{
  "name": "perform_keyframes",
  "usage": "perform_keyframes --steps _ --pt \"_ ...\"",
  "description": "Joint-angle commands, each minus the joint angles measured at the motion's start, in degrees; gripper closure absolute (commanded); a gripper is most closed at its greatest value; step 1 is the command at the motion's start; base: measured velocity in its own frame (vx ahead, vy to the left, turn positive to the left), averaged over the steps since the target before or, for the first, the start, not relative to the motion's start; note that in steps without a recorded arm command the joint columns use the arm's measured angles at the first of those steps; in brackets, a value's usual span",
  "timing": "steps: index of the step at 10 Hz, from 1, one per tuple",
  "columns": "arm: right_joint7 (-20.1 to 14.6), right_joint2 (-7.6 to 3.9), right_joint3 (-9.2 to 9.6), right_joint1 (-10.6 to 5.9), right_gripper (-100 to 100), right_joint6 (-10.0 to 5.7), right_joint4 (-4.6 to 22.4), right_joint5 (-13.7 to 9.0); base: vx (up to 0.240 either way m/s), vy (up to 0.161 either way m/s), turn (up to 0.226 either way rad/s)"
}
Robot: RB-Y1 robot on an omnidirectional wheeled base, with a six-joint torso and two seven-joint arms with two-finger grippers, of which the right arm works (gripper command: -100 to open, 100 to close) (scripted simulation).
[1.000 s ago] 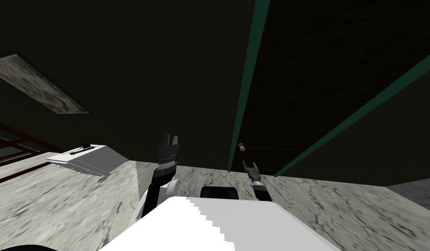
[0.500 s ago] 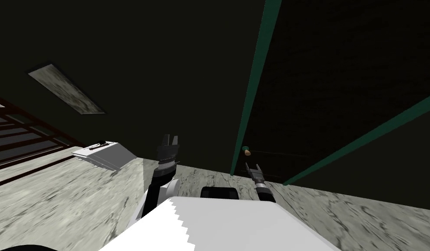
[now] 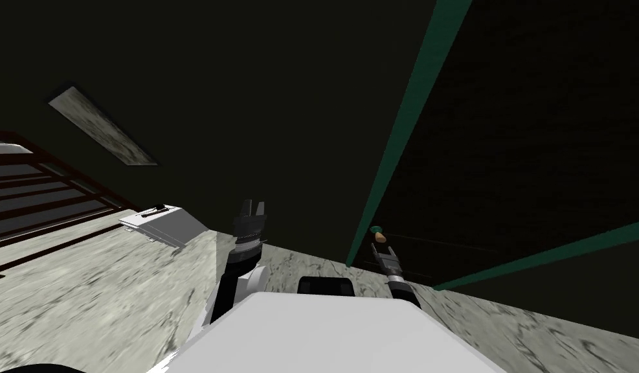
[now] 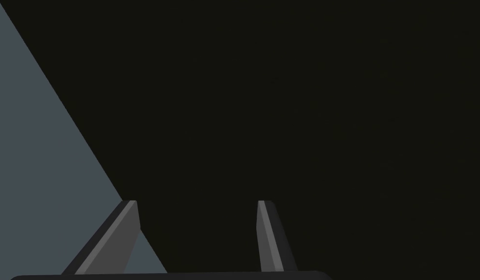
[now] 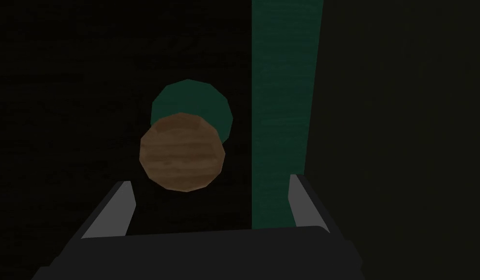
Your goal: Pull the door open
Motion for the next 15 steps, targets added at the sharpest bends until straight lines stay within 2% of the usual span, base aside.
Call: perform_keyframes --steps 1,3,4,5,10,15 --pt "-1.3 -0.99 -0.98 -0.18 -100 -1.42 2.1 -0.6 0.164 -0.021 0.150" --pt "-2.6 -2.14 -2.05 -0.36 -100 -2.44 3.8 -1.2 0.203 -0.025 0.116" --pt "-2.4 -1.82 -1.60 -0.73 -100 -3.02 4.7 -0.9 0.092 -0.010 0.023" --pt "-2.4 -1.82 -1.60 -0.73 100 -3.02 4.7 -0.9 -0.011 -0.006 -0.035" --pt "-2.4 -1.82 -1.60 -0.73 100 -3.02 4.7 -0.9 -0.017 -0.001 0.002" --pt "-8.6 -1.72 -1.72 -1.36 100 -2.76 5.3 -1.5 -0.030 -0.009 0.028"
